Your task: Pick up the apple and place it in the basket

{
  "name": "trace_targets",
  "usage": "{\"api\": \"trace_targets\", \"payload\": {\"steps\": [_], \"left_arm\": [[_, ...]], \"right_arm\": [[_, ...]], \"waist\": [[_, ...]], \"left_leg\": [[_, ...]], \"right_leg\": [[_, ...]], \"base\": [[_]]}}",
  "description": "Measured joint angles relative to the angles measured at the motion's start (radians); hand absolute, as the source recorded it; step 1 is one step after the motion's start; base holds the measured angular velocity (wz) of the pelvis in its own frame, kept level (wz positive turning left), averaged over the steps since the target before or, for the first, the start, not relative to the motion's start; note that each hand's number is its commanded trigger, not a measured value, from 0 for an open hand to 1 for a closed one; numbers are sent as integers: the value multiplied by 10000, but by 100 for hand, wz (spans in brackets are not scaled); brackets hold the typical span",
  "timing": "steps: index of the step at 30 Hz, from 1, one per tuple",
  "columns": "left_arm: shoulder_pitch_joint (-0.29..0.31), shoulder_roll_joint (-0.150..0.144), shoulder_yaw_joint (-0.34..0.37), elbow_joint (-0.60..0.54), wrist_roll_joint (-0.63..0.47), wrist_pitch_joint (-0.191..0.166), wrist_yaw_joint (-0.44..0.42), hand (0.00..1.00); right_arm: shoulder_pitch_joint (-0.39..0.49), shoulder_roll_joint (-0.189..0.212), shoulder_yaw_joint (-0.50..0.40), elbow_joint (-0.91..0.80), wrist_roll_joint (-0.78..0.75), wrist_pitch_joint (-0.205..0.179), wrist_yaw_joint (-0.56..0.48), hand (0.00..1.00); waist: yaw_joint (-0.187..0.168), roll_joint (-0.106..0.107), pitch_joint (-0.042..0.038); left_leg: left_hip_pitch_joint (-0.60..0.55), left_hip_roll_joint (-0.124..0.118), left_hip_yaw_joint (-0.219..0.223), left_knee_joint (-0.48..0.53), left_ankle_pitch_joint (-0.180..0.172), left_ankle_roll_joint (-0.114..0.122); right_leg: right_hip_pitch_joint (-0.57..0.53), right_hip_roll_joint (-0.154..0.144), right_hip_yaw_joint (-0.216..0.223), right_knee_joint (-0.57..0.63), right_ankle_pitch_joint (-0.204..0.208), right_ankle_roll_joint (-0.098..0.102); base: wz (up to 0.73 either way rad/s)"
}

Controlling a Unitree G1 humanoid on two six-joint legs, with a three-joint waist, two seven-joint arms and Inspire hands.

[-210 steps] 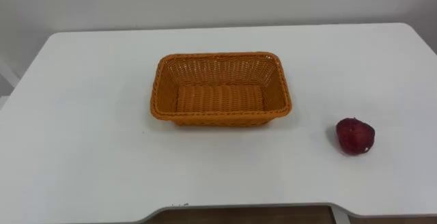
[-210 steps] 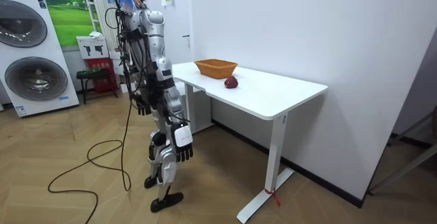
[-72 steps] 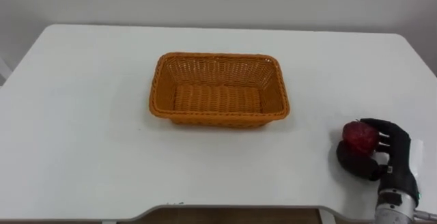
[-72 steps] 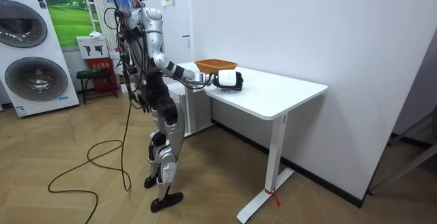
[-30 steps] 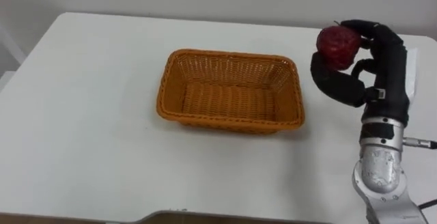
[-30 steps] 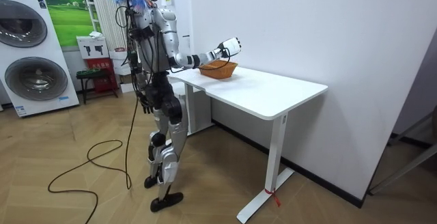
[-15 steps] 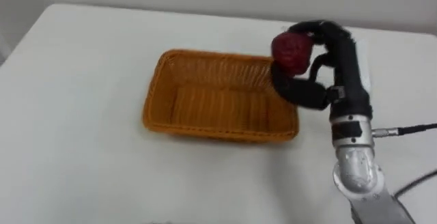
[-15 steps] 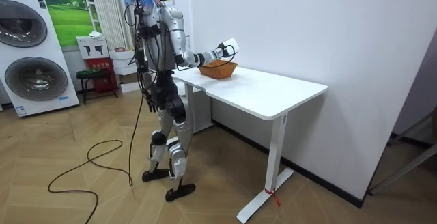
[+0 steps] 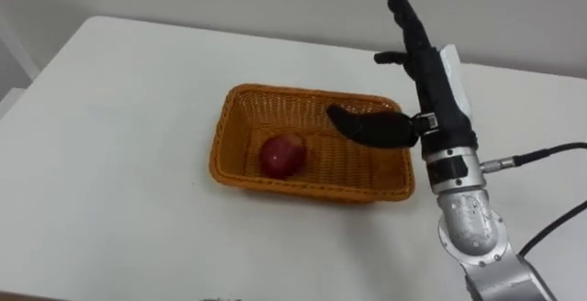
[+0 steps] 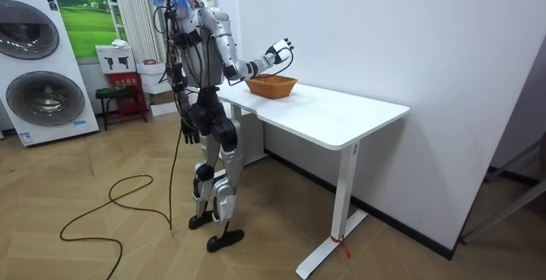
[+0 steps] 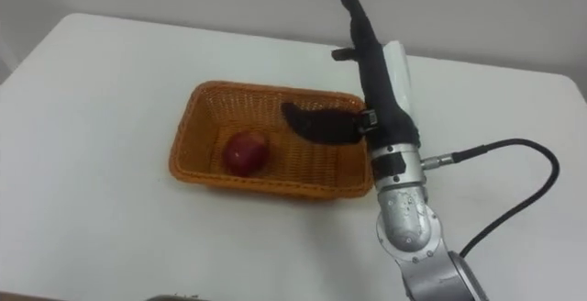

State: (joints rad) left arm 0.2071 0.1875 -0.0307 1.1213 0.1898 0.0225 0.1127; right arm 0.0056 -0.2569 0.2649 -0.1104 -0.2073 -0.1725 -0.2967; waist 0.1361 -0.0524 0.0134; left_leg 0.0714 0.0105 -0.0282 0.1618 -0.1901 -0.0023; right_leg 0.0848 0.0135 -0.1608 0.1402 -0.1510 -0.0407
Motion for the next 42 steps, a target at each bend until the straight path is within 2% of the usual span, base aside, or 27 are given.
{"api": "trace_targets", "payload": {"steps": [4, 7, 14, 19, 22, 25, 27, 29, 35, 39, 42], "left_arm": [[-39, 13, 76, 1, 2, -5, 0, 0], [-46, 12, 77, 1, 1, -6, -2, 0], [-63, 7, 72, -31, -9, -5, 76, 0], [-31, 7, 87, -29, -9, -6, 155, 0], [25, -14, 92, -28, -13, -47, 157, 0], [165, -41, 320, -14, -14, -100, 148, 0], [380, -43, 679, -8, -13, -220, 144, 0], [548, -53, 794, -8, -3, -224, 143, 0], [812, -59, 1185, -13, -11, -212, 313, 0], [899, -58, 1593, -119, 32, -233, 360, 0], [986, -56, 1846, -320, 11, -233, 336, 0]], "right_arm": [[82, 1, 2, 7, 1, 0, 208, 0], [215, 1, 2, 12, -1, 0, 322, 0], [223, 0, 3, 15, 44, 5, 300, 0], [225, 1, -81, 10, 29, 5, 59, 0], [224, -10, -521, -2, 149, 3, -211, 0], [224, -16, -1468, -164, 288, -81, -927, 0], [219, -26, -2499, -164, 290, -247, -1780, 0], [221, -40, -3161, -163, 296, -394, -2517, 0], [329, -131, -5140, 364, 985, -538, -4818, 0], [981, -144, -6568, 870, 1330, -567, -6083, 0], [1276, -150, -7196, 1473, 1754, -567, -6710, 0]], "waist": [[-4, -17, -20], [-2, -56, -67], [-55, -13, -77], [-223, 25, -85], [-258, 10, -84], [-336, -42, -115], [-475, -70, -134], [-576, -71, -133], [-1208, -90, -132], [-1538, -57, -127], [-1726, -36, -130]], "left_leg": [[-76, -12, 3, 66, -2, 8], [-70, -20, 4, 96, 0, 12], [-50, -21, 3, 63, 0, 13], [-26, -33, 7, 67, -1, 14], [25, -22, 125, 48, -23, 51], [60, -55, 148, 59, -38, 75], [139, -79, 150, 110, -34, 91], [157, -73, 233, 137, -48, 113], [169, -74, 253, 114, -58, 125], [164, -81, 280, 66, -63, 130], [94, -66, 410, 63, -64, 130]], "right_leg": [[-47, 10, 65, 2, 13, 17], [-45, 7, 57, -1, 14, 17], [-27, -15, -74, 4, 13, 19], [8, -43, -113, 18, 6, 30], [0, -56, -56, 100, -16, 45], [48, -94, -57, 107, -52, 68], [152, -118, -70, 109, -70, 97], [154, -114, -56, 115, -73, 101], [146, -116, -33, 117, -97, 122], [84, -114, 71, 106, -145, 137], [-38, -98, 150, 124, -146, 131]], "base": [[0], [0], [0], [2], [-6], [2], [6], [-5], [-1], [-2], [-12]]}}
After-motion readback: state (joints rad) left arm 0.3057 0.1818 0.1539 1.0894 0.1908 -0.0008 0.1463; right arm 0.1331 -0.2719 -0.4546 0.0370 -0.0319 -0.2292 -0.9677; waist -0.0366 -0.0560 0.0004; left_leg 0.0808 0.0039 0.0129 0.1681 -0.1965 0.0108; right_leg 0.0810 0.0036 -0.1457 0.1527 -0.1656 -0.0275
